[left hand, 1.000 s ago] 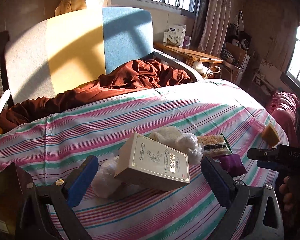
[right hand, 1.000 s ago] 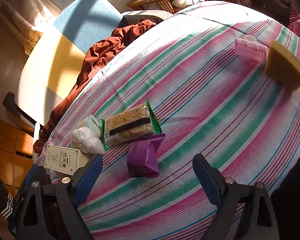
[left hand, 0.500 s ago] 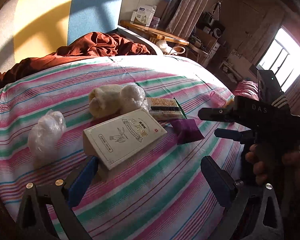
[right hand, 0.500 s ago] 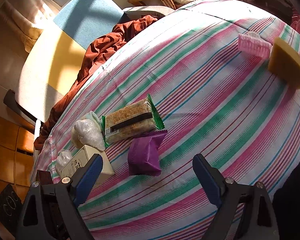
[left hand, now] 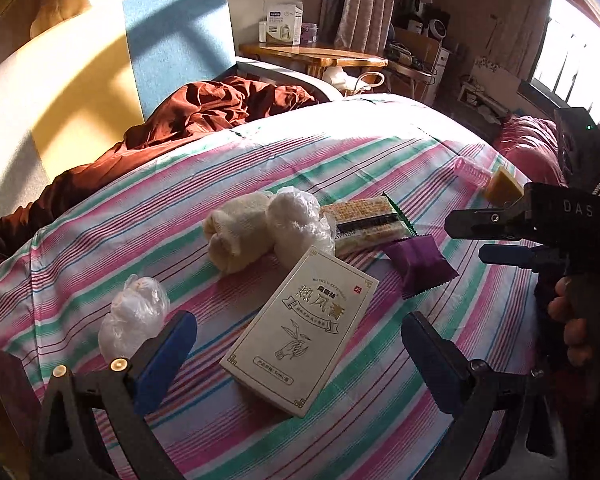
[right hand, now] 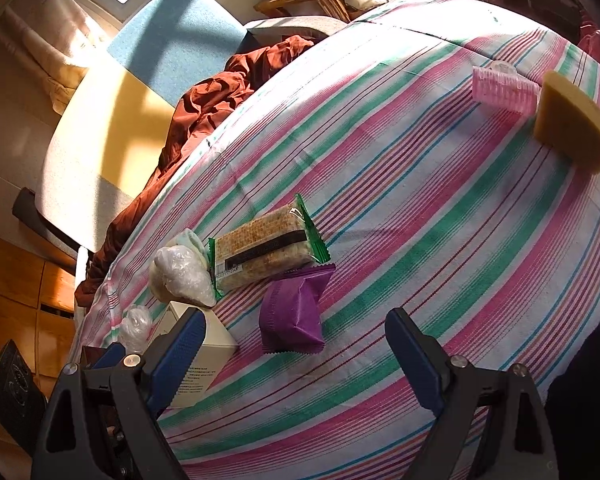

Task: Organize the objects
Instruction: 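Lower the left tool onto the white printed box and close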

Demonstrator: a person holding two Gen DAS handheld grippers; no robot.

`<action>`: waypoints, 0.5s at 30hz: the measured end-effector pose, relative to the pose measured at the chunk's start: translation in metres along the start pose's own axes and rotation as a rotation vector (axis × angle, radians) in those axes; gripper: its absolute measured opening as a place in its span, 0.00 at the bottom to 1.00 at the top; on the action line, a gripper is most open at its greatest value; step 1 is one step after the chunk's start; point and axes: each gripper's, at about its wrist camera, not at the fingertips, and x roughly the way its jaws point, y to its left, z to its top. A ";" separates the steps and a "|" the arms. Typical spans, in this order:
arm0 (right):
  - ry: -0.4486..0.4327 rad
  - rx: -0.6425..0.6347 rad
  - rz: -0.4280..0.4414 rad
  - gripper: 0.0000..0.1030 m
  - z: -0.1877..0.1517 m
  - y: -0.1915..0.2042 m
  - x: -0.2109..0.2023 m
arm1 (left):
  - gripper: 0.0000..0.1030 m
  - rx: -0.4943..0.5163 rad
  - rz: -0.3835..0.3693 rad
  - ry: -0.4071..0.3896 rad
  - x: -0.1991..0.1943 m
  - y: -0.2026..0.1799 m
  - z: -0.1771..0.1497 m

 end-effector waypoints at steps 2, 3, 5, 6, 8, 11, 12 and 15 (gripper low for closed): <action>0.002 -0.004 0.001 0.90 0.000 0.001 0.001 | 0.99 0.043 0.028 0.014 0.008 -0.005 0.003; 0.002 -0.007 -0.002 0.90 0.000 0.001 0.001 | 0.95 0.052 0.027 0.026 0.013 -0.006 0.004; 0.004 -0.006 -0.003 0.90 0.000 0.001 0.001 | 0.84 0.051 0.019 0.050 0.023 -0.008 0.006; 0.004 -0.006 -0.004 0.90 0.000 0.001 0.002 | 0.77 0.050 0.022 0.065 0.028 -0.009 0.006; 0.001 -0.007 -0.010 0.90 0.000 0.001 0.001 | 0.69 0.037 0.015 0.087 0.036 -0.009 0.002; -0.002 -0.008 -0.018 0.90 0.000 0.001 0.001 | 0.50 -0.044 -0.005 0.075 0.035 -0.002 -0.008; -0.004 -0.010 -0.017 0.90 0.000 0.001 0.001 | 0.50 -0.069 0.005 0.058 0.030 -0.001 -0.012; -0.009 -0.014 -0.017 0.90 0.000 0.002 -0.001 | 0.50 -0.134 0.039 0.008 0.012 0.000 -0.035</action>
